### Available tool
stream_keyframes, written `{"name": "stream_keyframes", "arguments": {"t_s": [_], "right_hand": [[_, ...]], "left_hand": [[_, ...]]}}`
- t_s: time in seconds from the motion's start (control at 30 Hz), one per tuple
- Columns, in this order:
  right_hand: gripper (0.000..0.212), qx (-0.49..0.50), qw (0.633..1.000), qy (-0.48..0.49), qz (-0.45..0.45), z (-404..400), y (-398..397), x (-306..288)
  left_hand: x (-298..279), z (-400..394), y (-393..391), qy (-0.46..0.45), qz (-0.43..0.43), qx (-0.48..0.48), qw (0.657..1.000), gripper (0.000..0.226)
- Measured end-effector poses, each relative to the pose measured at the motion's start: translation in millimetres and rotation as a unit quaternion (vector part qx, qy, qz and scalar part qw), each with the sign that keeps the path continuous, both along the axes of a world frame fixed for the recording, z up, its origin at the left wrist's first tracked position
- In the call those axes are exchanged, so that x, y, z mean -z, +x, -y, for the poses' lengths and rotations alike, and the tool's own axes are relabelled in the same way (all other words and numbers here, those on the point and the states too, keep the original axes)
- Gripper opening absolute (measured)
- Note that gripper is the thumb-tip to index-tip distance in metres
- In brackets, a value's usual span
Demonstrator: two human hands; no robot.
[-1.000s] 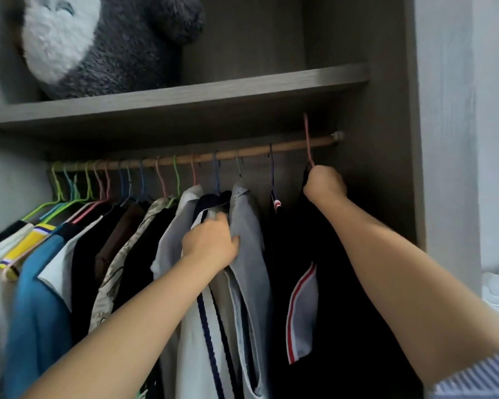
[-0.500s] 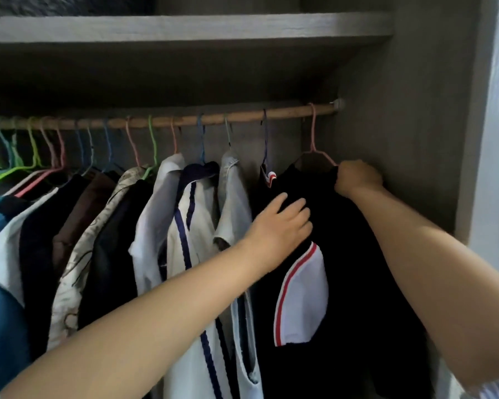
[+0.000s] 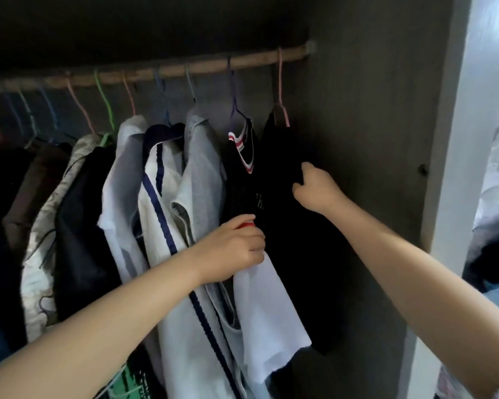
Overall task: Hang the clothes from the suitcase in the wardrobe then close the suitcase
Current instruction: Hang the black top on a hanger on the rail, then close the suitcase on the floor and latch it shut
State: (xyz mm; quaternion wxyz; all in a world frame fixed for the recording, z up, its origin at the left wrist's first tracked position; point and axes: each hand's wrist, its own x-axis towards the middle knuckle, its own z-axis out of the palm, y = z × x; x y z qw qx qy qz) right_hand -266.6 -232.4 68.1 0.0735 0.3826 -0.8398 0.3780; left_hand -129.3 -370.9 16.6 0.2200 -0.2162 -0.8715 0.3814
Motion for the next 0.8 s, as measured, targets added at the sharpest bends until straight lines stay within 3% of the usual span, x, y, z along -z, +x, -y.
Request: {"name": "stream_keyframes", "arguments": {"t_s": [0.1, 0.27, 0.37, 0.47, 0.57, 0.7, 0.8], "right_hand": [[0.030, 0.025, 0.996, -0.067, -0.046, -11, 4, 23], [0.036, 0.044, 0.984, -0.142, -0.098, -33, 20, 26], [0.048, 0.044, 0.990, -0.111, -0.069, -48, 36, 26], [0.054, 0.032, 0.991, -0.081, -0.100, -63, 49, 29], [0.051, 0.018, 0.987, -0.065, -0.143, -75, 56, 34], [0.043, -0.043, 0.980, -0.006, -0.196, -87, 75, 46], [0.038, -0.116, 0.968, 0.041, -0.218, -95, 103, 57]], "left_hand": [[10, 4, 7, 0.039, -0.022, 0.036, 0.998, 0.045], [20, -2, 6, 0.082, -0.062, 0.040, 0.994, 0.040], [32, -15, 18, 0.084, -0.069, 0.024, 0.994, 0.045], [33, -34, 37, 0.079, -0.064, -0.045, 0.994, 0.058], [27, -52, 57, 0.111, -0.109, -0.108, 0.982, 0.045], [21, -92, 97, 0.161, -0.155, -0.305, 0.926, 0.042], [23, -129, 132, 0.211, -0.102, -0.498, 0.835, 0.036]]}}
